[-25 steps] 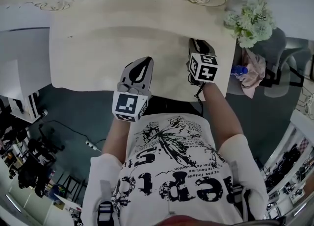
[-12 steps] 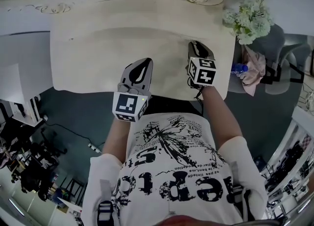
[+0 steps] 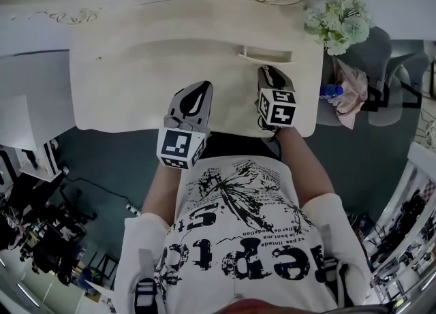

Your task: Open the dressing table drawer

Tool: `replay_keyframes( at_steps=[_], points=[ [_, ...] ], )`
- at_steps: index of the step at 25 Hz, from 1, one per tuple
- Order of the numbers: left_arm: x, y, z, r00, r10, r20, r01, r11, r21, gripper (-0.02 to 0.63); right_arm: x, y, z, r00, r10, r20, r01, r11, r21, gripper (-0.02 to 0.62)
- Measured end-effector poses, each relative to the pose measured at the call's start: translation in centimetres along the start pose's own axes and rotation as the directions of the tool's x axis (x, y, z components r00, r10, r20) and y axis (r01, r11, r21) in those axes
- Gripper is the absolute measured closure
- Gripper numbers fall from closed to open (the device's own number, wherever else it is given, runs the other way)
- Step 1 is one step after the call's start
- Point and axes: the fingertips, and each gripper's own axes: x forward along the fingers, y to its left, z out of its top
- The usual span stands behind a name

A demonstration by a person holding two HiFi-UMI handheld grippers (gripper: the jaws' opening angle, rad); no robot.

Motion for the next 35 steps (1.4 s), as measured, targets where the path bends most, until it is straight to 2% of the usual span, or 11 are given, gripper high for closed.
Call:
replay_keyframes(
  at_steps=[7, 16, 20, 24, 30, 35],
  points=[
    [-0.6, -0.1, -0.5, 1.0, -0.008, -0.012, 0.008, 1.0, 0.001, 0.587, -0.7, 0.4, -0.9, 1.0, -0.006, -0.002, 0.006, 1.0, 0.006, 0.491],
    [-1.1, -0.1, -0.4, 1.0, -0.017, -0.016, 0.017, 1.0, 0.011, 0.586, -1.4, 0.5, -0.8, 0.999, -0.033, 0.002, 0.033, 0.999, -0.041, 0.478],
    [-1.0, -0.3, 0.3, 1.0, -0.023, -0.008, 0.024, 0.999, 0.026, 0.586, -3.7, 0.9, 0.3, 0.997, -0.047, 0.055, 0.053, 0.993, -0.102, 0.48],
    [-0.6, -0.5, 2.1, 0.999, -0.027, 0.019, 0.025, 0.998, 0.056, 0.587, -6.4, 0.9, 2.5, 0.991, -0.023, 0.129, 0.034, 0.996, -0.083, 0.518],
    [-0.5, -0.6, 6.2, 0.996, -0.015, 0.087, 0.006, 0.994, 0.105, 0.586, -10.9, 1.4, 7.5, 0.958, 0.022, 0.286, 0.018, 0.99, -0.138, 0.551],
    [-0.8, -1.7, 9.1, 0.988, -0.02, 0.15, 0.0, 0.991, 0.137, 0.586, -14.7, 2.1, 11.6, 0.896, 0.053, 0.441, 0.062, 0.968, -0.243, 0.562]
  ],
)
